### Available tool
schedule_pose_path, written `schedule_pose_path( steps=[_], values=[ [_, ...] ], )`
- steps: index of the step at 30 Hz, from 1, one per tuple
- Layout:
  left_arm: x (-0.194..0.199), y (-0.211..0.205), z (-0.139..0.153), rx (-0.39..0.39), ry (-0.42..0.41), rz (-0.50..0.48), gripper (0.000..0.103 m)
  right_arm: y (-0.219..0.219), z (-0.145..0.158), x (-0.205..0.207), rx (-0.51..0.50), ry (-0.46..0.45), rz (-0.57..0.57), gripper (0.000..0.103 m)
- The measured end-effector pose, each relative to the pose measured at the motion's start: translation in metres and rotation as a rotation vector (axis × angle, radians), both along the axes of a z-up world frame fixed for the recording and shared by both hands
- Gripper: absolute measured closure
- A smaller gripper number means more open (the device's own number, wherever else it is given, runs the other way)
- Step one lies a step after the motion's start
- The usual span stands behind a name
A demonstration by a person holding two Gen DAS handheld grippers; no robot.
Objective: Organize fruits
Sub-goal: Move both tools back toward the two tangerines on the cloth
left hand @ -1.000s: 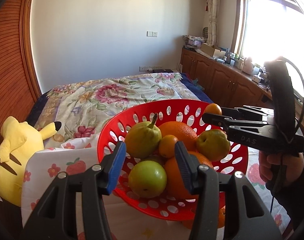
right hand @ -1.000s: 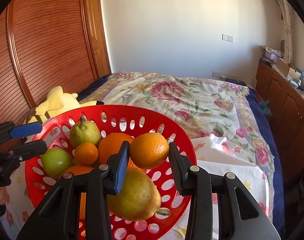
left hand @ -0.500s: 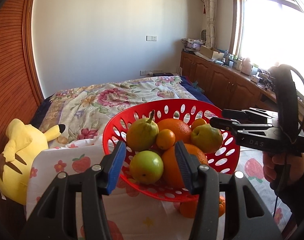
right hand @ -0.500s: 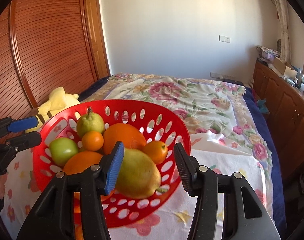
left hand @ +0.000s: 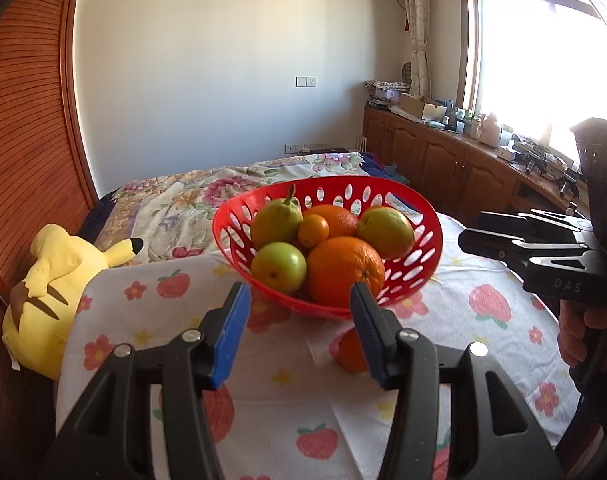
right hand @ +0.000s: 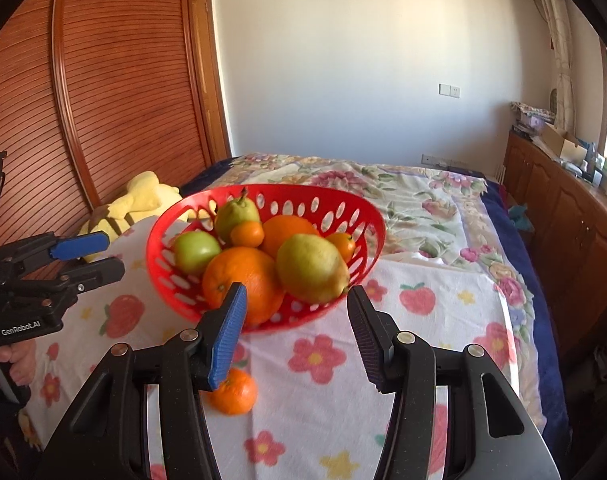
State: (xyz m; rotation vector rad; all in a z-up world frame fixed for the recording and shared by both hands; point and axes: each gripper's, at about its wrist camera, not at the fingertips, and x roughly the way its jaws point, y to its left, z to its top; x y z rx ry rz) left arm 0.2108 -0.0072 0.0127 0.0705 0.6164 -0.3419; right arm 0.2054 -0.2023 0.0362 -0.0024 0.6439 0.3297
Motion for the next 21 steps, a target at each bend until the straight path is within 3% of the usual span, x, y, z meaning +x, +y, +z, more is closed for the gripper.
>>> schedule_pose_path(
  steps=[10, 21],
  values=[
    [-0.013, -0.009, -0.034, -0.003, 0.067, -0.016, 0.049, 0.011, -0.029, -0.024, 0.019, 0.075, 0.022, 0.050],
    [-0.002, -0.013, -0.067, 0.009, 0.129, -0.024, 0.049, 0.037, -0.078, -0.009, 0.009, 0.200, 0.079, 0.050]
  ],
)
